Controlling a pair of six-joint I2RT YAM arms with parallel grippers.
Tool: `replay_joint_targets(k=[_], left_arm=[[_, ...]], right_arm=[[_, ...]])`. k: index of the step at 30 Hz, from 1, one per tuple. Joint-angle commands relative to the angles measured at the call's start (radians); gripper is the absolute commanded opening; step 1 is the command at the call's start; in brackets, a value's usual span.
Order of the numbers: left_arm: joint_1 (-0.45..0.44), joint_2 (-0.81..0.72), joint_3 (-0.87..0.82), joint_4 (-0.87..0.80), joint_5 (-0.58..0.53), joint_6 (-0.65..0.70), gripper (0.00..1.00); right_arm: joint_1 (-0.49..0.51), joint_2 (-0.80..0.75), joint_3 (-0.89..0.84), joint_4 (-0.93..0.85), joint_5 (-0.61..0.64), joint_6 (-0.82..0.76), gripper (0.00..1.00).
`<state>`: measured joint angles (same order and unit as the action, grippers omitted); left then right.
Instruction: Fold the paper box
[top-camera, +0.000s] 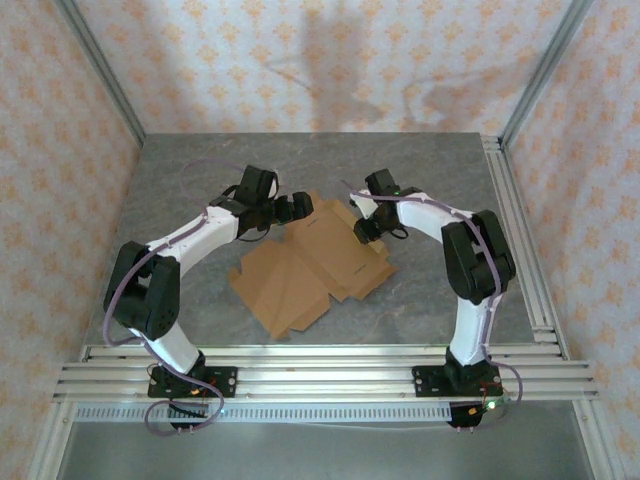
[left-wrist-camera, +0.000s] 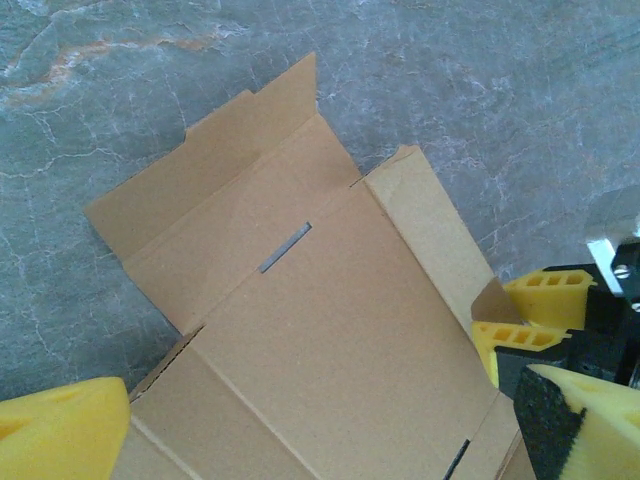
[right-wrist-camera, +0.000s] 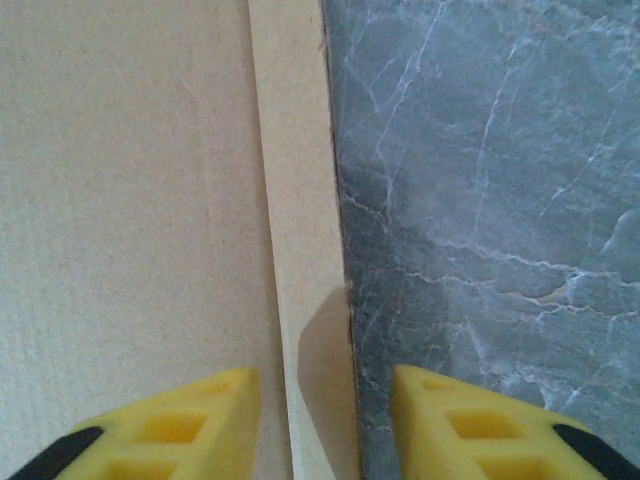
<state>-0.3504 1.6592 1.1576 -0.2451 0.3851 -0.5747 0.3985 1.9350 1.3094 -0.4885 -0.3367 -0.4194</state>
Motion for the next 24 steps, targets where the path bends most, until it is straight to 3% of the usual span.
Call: replay_joint_targets(k=[1,6,13,20,24], left_arm=[[0.012,-0.036,0.023,-0.028,0.003,0.022,1.0],[0.012,-0.035,0.026,-0.028,0.005,0.021,1.0],[0.013,-0.035,0.025,-0.031,0.008,0.022,1.0],[0.011,-0.039,0.022,-0.039,0.001,0.027,1.0],[0.013,-0.047,0.018,-0.04,-0.013,0.026,1.0]], right_arm=[[0.0,0.018,0.039,-0.047,0.019,-0.02,0.34],[-0.001,0.023,0.035,-0.051,0.016,-0.036,0.26],[-0.001,0.041,0.038,-0.073,0.007,-0.053,0.23],[-0.001,0.026,0.03,-0.058,0.011,-0.058,0.0],[0.001,-0.008,0.014,-0.041,0.055,-0.061,0.0]])
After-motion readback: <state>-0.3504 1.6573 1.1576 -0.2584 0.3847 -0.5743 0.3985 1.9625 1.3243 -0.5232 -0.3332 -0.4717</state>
